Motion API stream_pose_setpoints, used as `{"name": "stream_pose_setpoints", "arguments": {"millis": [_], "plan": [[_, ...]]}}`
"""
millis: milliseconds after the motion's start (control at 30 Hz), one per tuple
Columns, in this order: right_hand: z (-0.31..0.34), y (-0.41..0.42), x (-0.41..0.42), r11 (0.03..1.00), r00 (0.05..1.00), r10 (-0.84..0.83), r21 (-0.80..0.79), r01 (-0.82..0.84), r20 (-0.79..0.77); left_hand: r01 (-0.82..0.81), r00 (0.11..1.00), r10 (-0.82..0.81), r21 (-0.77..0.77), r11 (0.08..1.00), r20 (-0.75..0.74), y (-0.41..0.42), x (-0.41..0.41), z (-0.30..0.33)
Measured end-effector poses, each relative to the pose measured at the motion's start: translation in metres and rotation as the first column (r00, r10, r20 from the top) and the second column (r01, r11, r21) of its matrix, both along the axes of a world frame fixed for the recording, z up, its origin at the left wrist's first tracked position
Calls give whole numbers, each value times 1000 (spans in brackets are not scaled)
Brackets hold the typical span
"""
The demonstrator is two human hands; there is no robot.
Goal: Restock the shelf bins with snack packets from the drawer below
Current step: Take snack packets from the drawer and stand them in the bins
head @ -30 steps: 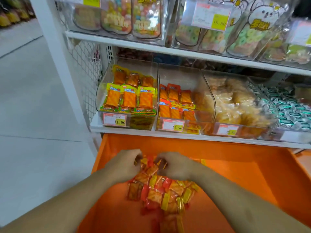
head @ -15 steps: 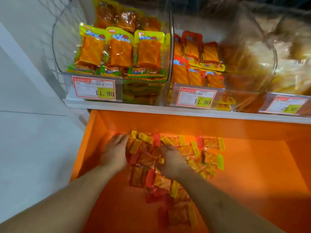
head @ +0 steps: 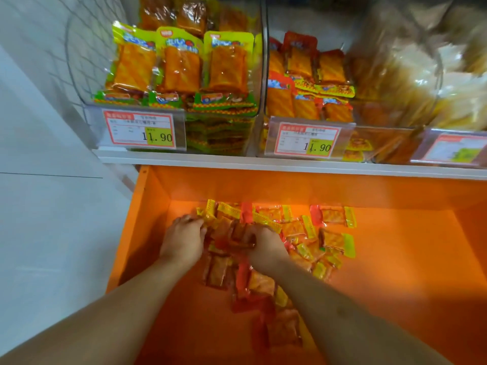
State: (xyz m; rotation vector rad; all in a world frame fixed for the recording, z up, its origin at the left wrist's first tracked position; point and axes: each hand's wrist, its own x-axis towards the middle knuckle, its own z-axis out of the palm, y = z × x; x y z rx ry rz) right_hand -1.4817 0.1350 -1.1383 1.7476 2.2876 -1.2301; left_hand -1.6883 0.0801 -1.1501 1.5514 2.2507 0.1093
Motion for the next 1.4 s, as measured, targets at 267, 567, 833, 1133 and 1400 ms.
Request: {"name": "stream_pose_setpoints", "arguments": {"millis": [267,567,833,1133,1400], "plan": [[102,28,30,992,999,-4,-123,-2,-45,-196,817,211,-86,977,537,0,4,97],[276,-11,63,989,979,149,36,-145,-142,-281,337,323,-234,931,884,-29,38,230],[346,-52,80,962,931,195,247,-120,-308,-99,292,247,-227,969,924,-61,35,317],[356,-38,75,982,730,163,180,-56,-664,-132,288,230,-200,971,930,-42,44,325],[337,-7,61,979,719,195,171,-107,-668,7,170,149,-152,988,974,-27,44,327]]}}
